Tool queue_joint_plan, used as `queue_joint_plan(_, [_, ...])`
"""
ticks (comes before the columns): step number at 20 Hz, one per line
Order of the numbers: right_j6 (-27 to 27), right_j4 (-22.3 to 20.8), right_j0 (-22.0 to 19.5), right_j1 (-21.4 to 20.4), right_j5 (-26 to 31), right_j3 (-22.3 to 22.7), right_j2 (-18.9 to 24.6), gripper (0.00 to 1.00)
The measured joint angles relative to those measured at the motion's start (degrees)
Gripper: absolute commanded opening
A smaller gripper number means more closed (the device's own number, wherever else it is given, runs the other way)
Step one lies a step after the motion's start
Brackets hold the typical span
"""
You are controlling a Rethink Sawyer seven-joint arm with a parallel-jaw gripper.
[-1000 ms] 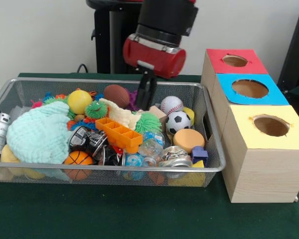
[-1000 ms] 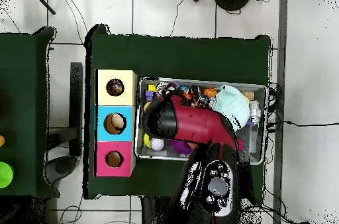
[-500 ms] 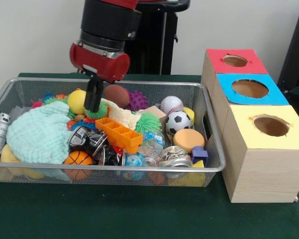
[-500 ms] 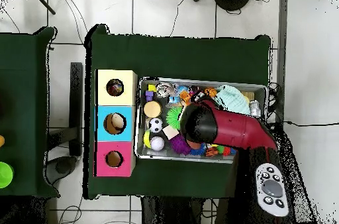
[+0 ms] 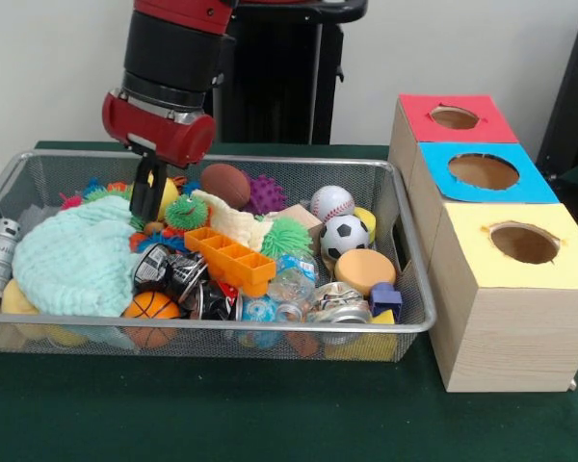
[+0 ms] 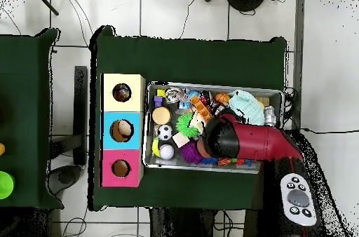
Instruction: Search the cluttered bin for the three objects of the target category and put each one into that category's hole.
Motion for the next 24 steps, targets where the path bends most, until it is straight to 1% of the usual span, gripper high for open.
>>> queue_joint_plan(4, [0.0,-3.6,0.0,1.8,-2.9,-0.1,-0.5,0.00])
queue_joint_plan(7, [0.0,-5.8,0.4,5.3,-6.7,-0.6,-1.8,0.00])
queue_joint_plan(9, [0.0,-6.6,0.9,7.9,-9.2,-1.3,-2.8,0.00])
queue_joint_plan(11, [0.0,-7.1,1.3,9.5,-10.5,-1.9,-4.0,0.00])
queue_joint_plan(12, [0.0,-7.3,1.7,11.7,-12.0,-3.0,-5.8,0.00])
queue_joint_plan(13, [0.0,-7.3,1.8,12.8,-12.8,-3.7,-6.4,0.00])
queue_joint_plan(14, [0.0,-7.3,2.0,14.6,-14.7,-5.3,-7.2,0.00])
queue_joint_plan(17, [0.0,-7.3,2.5,16.8,-18.8,-8.4,-8.5,0.00])
queue_joint_plan(21, [0.0,-7.4,2.6,19.4,-23.0,-11.6,-8.8,0.00])
queue_joint_plan(24, [0.0,-7.7,1.9,21.4,-23.7,-13.4,-8.2,0.00])
